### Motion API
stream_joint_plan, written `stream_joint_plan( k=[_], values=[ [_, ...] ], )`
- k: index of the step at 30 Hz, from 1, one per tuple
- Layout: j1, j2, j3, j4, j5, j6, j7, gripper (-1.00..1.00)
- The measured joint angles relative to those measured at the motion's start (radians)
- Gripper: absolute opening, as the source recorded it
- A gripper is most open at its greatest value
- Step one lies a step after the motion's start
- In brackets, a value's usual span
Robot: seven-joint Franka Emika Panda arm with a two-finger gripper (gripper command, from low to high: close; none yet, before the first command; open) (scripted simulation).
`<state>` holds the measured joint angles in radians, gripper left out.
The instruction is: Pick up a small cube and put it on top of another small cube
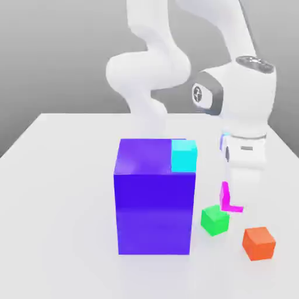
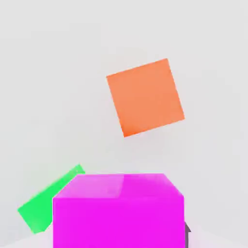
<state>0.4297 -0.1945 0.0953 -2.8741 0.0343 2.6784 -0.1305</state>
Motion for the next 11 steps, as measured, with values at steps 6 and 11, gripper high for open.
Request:
stream_joint_plan(
  k=[6,11],
  values=[
    [0.008,0.096,0.004,-0.055,0.002,0.151,0.017,-1.0],
    [0.002,0.203,-0.009,-0.051,-0.035,0.253,0.042,1.0]
  ],
)
